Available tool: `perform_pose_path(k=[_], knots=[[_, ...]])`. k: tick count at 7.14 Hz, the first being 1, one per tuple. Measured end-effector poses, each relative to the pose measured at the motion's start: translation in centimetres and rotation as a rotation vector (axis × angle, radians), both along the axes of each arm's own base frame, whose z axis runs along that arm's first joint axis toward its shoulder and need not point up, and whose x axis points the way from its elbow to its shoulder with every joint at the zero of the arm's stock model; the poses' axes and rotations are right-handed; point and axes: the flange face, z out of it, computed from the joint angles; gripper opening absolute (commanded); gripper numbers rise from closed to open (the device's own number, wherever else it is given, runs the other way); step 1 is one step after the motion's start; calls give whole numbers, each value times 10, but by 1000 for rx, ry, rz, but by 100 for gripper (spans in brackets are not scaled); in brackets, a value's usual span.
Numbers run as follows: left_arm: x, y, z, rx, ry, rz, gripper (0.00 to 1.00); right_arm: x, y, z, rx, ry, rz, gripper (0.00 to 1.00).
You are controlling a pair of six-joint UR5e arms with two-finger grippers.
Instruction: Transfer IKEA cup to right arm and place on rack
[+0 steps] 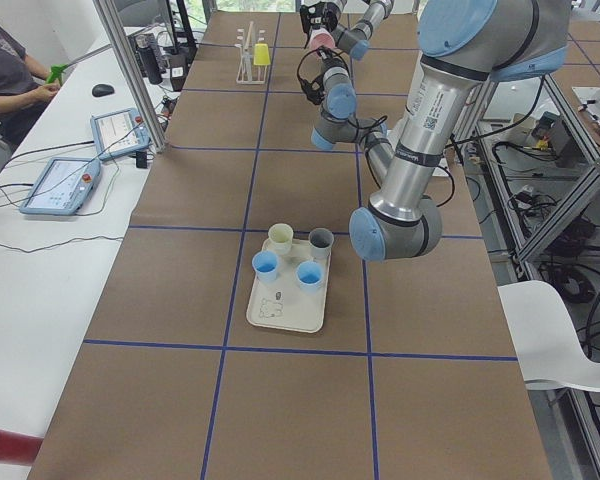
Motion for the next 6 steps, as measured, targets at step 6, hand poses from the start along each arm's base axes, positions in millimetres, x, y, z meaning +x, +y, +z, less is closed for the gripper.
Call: perform_pose_path(k=[6], knots=[[-43, -37, 52, -26, -99, -123, 100, 14, -17, 30, -33, 60, 160, 32]])
